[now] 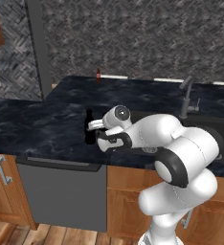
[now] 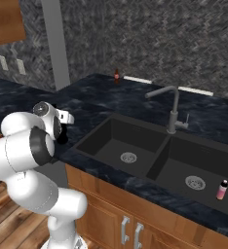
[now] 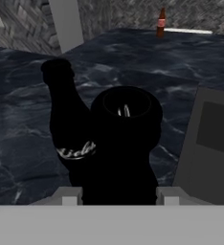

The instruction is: Place the large bottle from the dining counter next to the other large bottle outside the sink, and place the small bottle from the dining counter next to the other small bottle inside the sink.

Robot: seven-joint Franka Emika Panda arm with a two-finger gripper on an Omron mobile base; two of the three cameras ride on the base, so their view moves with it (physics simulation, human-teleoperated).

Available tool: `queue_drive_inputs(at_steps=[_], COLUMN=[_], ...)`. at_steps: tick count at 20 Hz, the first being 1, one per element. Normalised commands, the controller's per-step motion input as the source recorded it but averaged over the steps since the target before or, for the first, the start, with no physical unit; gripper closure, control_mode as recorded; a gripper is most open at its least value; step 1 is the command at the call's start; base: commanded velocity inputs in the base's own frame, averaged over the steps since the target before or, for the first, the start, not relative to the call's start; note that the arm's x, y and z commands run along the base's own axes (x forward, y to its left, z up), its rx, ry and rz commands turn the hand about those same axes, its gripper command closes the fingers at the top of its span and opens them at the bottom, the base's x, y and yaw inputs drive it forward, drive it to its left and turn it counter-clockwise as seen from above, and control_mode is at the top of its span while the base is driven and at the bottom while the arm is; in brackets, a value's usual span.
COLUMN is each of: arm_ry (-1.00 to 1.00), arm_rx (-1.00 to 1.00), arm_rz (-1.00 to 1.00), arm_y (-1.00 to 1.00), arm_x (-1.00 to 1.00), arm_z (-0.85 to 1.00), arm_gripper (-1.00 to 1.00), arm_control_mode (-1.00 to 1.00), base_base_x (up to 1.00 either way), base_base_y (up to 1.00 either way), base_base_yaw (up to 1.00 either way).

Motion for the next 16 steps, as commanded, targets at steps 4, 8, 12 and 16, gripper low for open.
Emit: queue_drive_inputs(at_steps=[4, 8, 12, 16], arm_ry=[0.00, 0.00, -0.01, -0.01], arm_rx=[0.00, 0.00, 0.00, 0.00], arm_rz=[0.00, 0.00, 0.00, 0.00], arm_y=[0.04, 0.08, 0.08, 0.07], arm_x=[0.01, 0.00, 0.00, 0.00], arm_z=[-0.18, -0.24, -0.26, -0.24], arm_gripper=[1.00, 1.00, 1.00, 1.00], arm_control_mode=[-1.00, -1.00, -1.00, -1.00], base_base_x=[0.00, 0.00, 0.00, 0.00], base_base_y=[0.00, 0.00, 0.00, 0.00], base_base_yaw=[0.00, 0.00, 0.00, 0.00])
